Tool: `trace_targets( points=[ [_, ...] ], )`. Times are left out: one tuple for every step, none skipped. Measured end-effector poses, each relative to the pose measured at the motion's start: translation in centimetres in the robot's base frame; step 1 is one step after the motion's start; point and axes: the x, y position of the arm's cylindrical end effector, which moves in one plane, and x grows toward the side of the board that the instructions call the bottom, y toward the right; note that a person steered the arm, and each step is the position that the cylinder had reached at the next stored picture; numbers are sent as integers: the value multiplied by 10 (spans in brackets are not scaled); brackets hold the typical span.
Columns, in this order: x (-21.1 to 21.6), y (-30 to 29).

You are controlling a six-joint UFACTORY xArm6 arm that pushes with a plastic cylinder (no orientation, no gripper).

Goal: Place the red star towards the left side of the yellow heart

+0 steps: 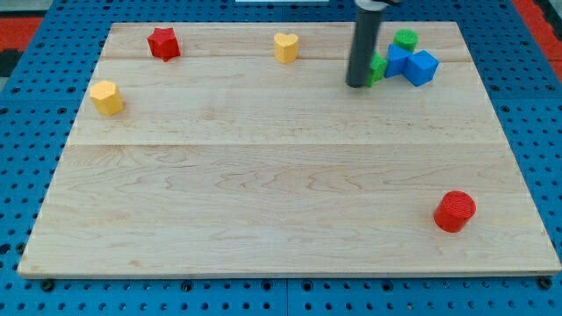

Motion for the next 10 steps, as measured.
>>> trace_targets(
  points=[
    [-46,-13],
    [-62,11],
    [-104,-87],
    [-108,-184],
    [-97,-115],
    [-35,-110],
    [-3,-111],
    [-33,-135],
    [-63,-122],
    [-122,-190]
  ],
)
